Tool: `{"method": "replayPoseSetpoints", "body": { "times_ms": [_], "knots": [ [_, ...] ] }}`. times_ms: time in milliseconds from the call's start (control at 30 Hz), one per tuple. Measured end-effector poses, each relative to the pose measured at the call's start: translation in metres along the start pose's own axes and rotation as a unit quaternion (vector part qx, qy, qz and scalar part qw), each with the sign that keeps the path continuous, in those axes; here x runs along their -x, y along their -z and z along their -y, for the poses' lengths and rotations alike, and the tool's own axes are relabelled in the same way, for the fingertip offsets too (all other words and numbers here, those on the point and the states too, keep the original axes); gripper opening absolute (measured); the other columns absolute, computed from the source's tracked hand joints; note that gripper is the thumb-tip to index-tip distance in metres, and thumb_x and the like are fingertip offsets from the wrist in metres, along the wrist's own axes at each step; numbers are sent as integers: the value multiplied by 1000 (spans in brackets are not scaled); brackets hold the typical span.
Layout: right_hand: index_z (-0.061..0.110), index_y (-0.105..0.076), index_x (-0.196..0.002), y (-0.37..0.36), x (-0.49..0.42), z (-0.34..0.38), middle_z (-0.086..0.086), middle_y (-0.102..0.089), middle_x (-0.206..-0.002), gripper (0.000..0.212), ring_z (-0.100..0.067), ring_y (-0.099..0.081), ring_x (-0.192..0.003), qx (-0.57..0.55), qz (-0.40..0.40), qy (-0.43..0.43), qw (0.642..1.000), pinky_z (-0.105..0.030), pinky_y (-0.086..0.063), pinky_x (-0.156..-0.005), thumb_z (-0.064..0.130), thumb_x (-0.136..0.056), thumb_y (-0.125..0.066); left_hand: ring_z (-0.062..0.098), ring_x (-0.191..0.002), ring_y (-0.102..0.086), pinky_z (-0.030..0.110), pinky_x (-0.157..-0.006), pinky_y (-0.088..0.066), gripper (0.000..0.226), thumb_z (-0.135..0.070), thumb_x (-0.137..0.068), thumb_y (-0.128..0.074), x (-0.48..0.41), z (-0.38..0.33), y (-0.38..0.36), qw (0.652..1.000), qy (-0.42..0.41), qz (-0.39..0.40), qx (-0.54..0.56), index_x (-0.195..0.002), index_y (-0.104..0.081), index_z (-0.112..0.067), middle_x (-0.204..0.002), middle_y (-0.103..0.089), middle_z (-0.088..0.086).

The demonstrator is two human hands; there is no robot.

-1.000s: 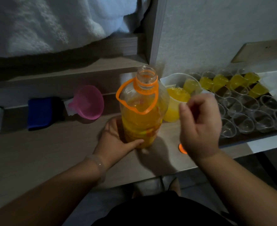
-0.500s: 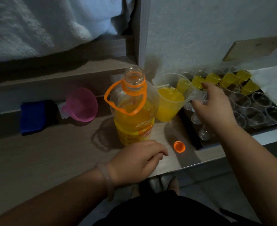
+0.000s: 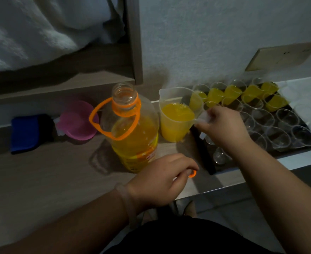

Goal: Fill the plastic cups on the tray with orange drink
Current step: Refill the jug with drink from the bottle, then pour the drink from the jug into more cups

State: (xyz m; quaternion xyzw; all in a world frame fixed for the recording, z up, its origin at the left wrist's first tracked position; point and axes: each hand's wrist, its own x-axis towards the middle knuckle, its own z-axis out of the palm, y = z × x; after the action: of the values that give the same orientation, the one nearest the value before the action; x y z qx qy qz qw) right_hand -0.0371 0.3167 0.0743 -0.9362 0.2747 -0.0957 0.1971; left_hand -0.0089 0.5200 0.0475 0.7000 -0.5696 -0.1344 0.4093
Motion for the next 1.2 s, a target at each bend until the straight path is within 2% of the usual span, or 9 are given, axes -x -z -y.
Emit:
{"method": "replayPoseSetpoints", "body": {
  "times_ms": [133,200,300,500,567,733,1000,1133,1200],
  "knots": [
    [10,-64,-101,0,-4,0,0,-58,-86,36,-18,-57,-83,-26,39,-17,999,-28,-41,-68,38,-79,-73,14,-85,-58,26,-76,-46,19,-7,-92,-49,-9,-1,-6,1000,10,-22,-3,-103,-64,-11,-93,-61,-1],
    [13,-61,-92,0,-6,-1,5,-56,-77,29,-17,-56,-78,-43,62,-22,997,-25,-40,-59,37,-79,-71,12,-86,-59,24,-77,-46,21,-9,-91,-47,-14,-2,-10,999,10,-35,-10,-103,-64,-11,-94,-62,-3],
    [19,-53,-75,-2,-7,-4,10,-47,-66,24,-9,-47,-63,-84,93,-33,992,-13,-29,-47,33,-80,-71,7,-88,-58,17,-78,-44,23,-8,-89,-47,-22,-7,-15,998,16,-61,-16,-102,-65,-13,-94,-61,-5],
    [19,-44,-66,-13,-9,-4,4,-46,-67,28,-7,-42,-60,-183,146,-70,970,-21,-28,-48,28,-81,-67,8,-88,-58,18,-79,-44,24,-4,-87,-47,-40,-17,-21,994,-1,-102,-32,-100,-66,-10,-93,-61,-2],
    [18,-45,-67,-16,-8,-5,4,-46,-67,26,-8,-43,-60,-229,136,-73,961,-20,-31,-48,24,-81,-66,9,-86,-58,20,-78,-45,24,-3,-86,-48,-44,-19,-22,992,-10,-119,-39,-100,-65,-12,-93,-61,-3],
    [14,-51,-75,-21,-4,-8,2,-52,-70,16,-11,-49,-64,-301,116,-70,944,-29,-39,-58,21,-82,-64,11,-85,-59,19,-78,-46,23,-2,-85,-48,-46,-22,-23,986,-6,-152,-64,-97,-67,-9,-91,-62,0],
    [14,-48,-71,-27,5,-6,0,-50,-67,19,-14,-48,-63,-367,63,-60,926,-33,-40,-60,17,-83,-63,11,-84,-58,21,-78,-46,22,2,-84,-50,-47,-34,-20,979,-1,-187,-82,-96,-67,-4,-88,-62,2],
    [14,-46,-69,-15,7,1,1,-47,-64,22,-9,-44,-58,-383,19,-43,922,-21,-36,-53,15,-84,-63,11,-84,-59,20,-78,-46,23,3,-84,-48,-50,-40,-12,973,4,-210,-91,-93,-69,-2,-88,-63,2],
    [11,-48,-71,-4,6,3,0,-47,-65,21,-8,-42,-57,-399,-7,-35,916,-24,-37,-52,16,-83,-64,12,-83,-59,20,-78,-46,23,2,-84,-48,-51,-42,-10,972,4,-214,-94,-92,-68,-3,-88,-63,2]
  ]
}}
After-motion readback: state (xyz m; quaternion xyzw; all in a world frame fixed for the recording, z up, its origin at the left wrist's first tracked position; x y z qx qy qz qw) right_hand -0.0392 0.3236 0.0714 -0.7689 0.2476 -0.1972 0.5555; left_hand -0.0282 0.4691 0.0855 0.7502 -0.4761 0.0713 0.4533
